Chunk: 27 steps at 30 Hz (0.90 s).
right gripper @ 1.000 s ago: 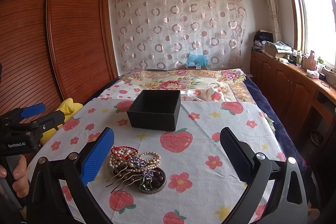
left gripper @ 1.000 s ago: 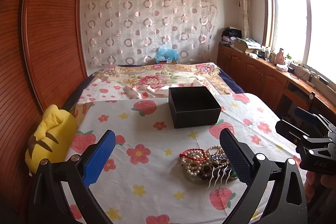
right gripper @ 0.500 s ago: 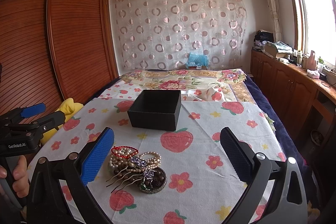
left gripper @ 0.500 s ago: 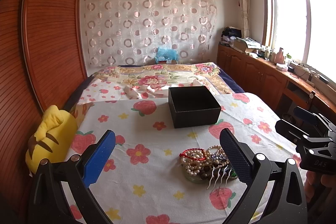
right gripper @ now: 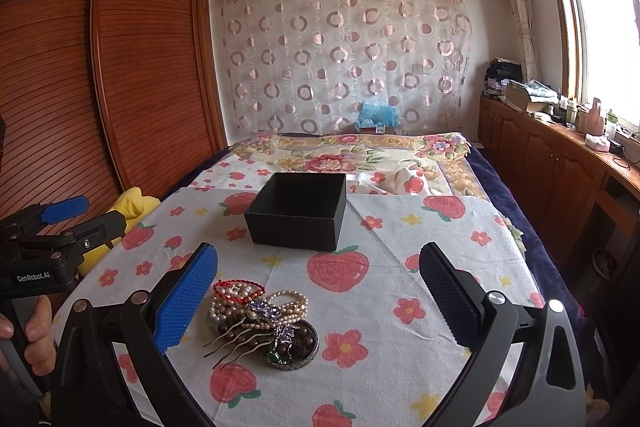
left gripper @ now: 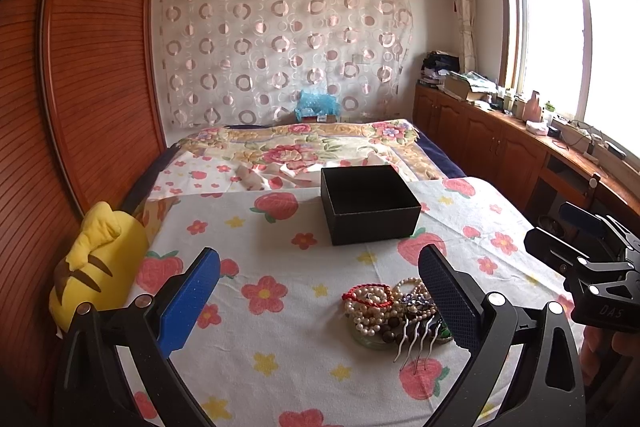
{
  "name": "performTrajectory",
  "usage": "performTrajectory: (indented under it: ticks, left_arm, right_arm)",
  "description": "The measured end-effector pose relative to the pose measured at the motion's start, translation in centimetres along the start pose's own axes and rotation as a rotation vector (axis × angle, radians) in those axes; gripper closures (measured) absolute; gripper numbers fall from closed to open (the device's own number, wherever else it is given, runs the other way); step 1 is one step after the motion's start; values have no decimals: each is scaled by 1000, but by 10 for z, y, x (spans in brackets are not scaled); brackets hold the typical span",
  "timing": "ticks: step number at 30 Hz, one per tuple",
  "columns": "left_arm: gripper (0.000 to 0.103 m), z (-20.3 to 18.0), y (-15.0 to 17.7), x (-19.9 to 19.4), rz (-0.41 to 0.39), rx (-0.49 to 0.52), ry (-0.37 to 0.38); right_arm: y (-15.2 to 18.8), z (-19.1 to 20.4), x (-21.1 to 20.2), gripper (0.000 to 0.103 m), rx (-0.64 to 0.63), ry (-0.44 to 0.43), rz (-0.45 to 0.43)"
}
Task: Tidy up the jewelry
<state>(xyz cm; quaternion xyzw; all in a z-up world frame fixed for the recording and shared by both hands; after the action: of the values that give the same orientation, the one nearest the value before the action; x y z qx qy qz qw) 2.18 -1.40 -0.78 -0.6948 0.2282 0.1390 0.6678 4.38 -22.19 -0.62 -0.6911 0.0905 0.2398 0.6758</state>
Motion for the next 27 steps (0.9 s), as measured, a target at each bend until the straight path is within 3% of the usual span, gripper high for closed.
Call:
performTrajectory:
  ticks: [14,19,27]
  left_arm:
    - [7,-17,-6,-3,19,0,9]
    - [7,-16,-2,5,41,-3,14]
    - [7,7,19,37,163,10,47]
  right_arm:
    - [2,-1,3,2,-1,-8,7]
    - [8,2,2,2,-19,-58,24]
    - [25,6,18,6,-35,-114,75]
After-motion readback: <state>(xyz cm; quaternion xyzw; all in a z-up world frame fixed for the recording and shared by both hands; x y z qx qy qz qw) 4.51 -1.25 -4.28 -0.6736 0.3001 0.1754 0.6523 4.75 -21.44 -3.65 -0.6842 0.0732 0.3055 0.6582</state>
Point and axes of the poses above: each gripper's, at about its wrist camera, not at the fingertips, and x roughly the way its jaws point, z to its left, y to its underside, the point moved 3 cm from there along x, roughly the way its jaws point, and after that the axes turned 7 degrees about y, right-handed, at the moved point
